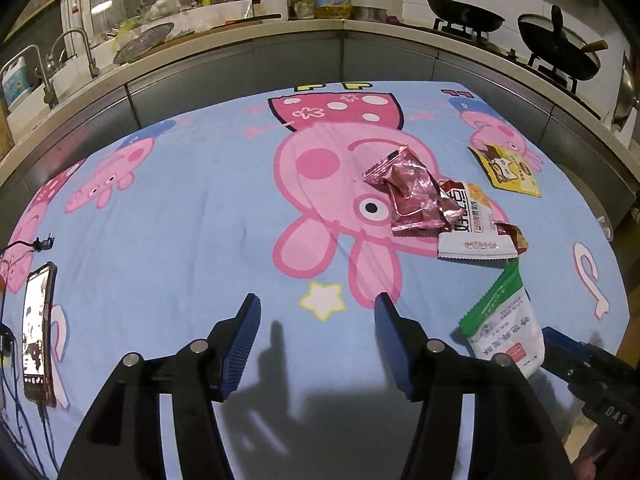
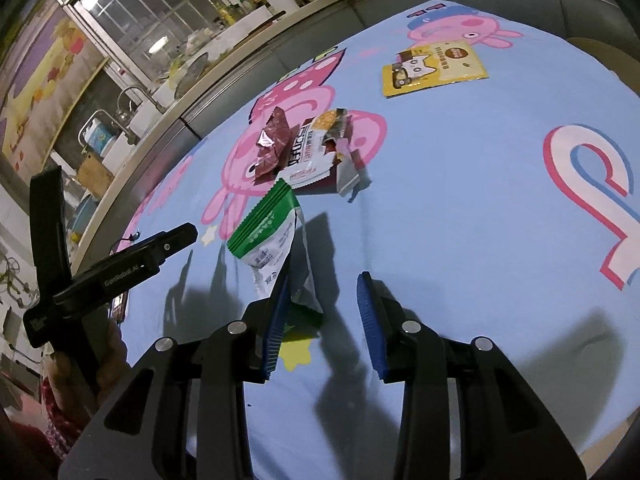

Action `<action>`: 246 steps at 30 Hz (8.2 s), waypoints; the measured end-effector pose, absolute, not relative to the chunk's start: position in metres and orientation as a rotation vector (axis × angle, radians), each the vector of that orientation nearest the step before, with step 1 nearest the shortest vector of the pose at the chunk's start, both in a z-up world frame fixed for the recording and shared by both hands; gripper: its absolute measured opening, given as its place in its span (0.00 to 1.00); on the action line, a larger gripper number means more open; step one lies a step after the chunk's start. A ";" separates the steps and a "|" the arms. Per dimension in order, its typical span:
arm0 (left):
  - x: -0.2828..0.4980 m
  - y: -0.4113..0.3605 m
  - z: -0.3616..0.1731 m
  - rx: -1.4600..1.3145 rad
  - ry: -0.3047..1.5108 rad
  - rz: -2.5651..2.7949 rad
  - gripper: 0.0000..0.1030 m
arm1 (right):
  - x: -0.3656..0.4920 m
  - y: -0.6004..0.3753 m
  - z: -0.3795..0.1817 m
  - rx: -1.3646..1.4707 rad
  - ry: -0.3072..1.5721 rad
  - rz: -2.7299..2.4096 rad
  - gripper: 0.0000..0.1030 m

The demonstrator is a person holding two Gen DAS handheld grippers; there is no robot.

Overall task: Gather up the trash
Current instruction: 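Move both open tools back over the remaining packets on the table, then grasp the pink foil wrapper with the right tool while the left tool grasps the green-and-white packet, then carry the pink wrapper and green packet to the bin and open both tools, then move both open tools back over the red-and-white snack bag and yellow packet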

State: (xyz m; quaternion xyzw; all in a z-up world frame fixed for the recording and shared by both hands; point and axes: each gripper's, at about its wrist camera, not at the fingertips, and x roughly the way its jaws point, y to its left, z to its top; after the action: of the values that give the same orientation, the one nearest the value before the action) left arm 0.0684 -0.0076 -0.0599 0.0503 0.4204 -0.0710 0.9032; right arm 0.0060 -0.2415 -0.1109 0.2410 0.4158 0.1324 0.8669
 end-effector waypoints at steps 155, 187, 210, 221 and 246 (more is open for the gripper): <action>0.088 -0.043 -0.027 0.145 0.723 -0.220 0.47 | 0.020 -0.258 -0.037 0.491 0.690 0.155 0.51; 0.108 -0.028 -0.054 0.136 0.787 -0.196 0.62 | 0.036 -0.254 -0.054 0.468 0.728 0.124 0.56; 0.102 -0.022 -0.084 0.128 0.893 -0.200 0.75 | 0.021 -0.237 -0.083 0.435 0.808 0.071 0.73; 0.100 -0.020 -0.088 0.135 0.877 -0.185 0.84 | 0.024 -0.238 -0.101 0.466 0.868 0.073 0.78; 0.104 -0.013 -0.091 0.126 0.868 -0.175 0.96 | 0.025 -0.233 -0.104 0.463 0.823 0.093 0.91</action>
State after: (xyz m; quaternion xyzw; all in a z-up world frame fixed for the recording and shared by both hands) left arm 0.1038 -0.0128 -0.0914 0.0607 0.4195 -0.0848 0.9017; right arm 0.0251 -0.2335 -0.1041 0.2228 0.3963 0.0450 0.8895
